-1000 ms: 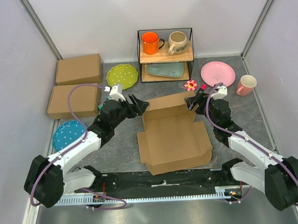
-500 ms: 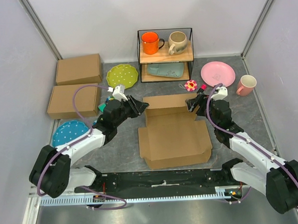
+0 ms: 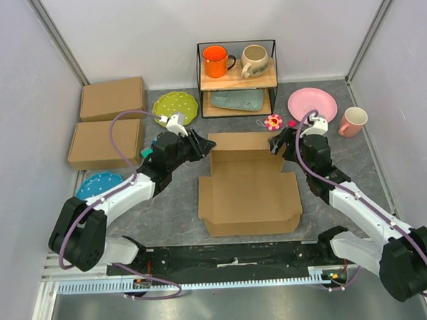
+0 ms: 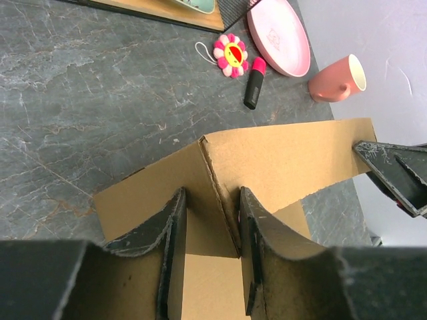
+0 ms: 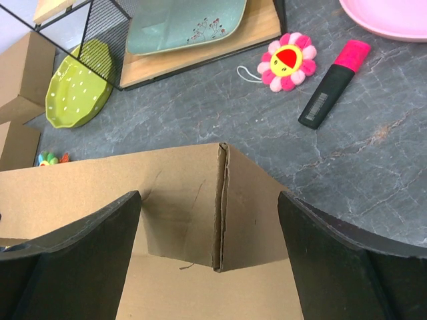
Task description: Fold the paper box
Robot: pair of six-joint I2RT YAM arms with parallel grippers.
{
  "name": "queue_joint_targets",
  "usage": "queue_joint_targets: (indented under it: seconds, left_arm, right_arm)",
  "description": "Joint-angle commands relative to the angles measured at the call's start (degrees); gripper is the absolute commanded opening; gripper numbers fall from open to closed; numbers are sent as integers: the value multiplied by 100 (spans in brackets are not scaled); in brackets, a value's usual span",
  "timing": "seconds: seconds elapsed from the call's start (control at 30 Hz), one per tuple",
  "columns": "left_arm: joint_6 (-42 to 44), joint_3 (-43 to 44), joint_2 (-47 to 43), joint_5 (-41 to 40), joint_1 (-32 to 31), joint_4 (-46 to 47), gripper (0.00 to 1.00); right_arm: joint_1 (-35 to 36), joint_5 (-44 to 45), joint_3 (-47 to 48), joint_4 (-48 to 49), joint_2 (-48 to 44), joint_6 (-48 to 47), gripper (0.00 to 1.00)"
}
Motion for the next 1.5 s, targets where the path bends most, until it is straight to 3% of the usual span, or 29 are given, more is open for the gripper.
queue_joint_targets:
  seconds: [0.0, 0.33, 0.47, 0.57, 0.73, 0.9, 1.17, 1.33, 1.47]
  left_arm:
    - [500, 231, 387, 94, 129, -1207, 32]
    - [474, 232, 695, -11, 217, -1506, 33]
    - [553, 223, 721, -257, 226, -1576, 33]
    - [579, 336, 870, -187, 217, -1629, 33]
    - [632, 425, 941, -222, 226, -1770, 34]
    - [668, 460, 932, -283, 226, -1822, 34]
    - [659, 504, 967, -213, 226, -1823, 35]
    - [632, 504, 976, -196, 226, -1814, 35]
    - [597, 521, 985, -143, 226, -1814, 36]
  right_arm:
    - [-153, 133, 409, -6, 338, -89, 90]
    - [-382, -148, -556, 539, 471, 86, 78]
    - [-382, -227, -926, 653, 357, 157, 78]
    - [-382, -245, -848, 575, 147, 165, 84]
    - [-408, -96, 109, 109, -30, 218, 92]
    - [-820, -428, 690, 90, 111, 613, 93]
    - [-1304, -1755, 138, 1407, 594, 1071, 84]
    - [-1296, -1835, -127, 1559, 717, 939, 83]
    - [-1305, -1740, -275, 1497, 893, 869, 77]
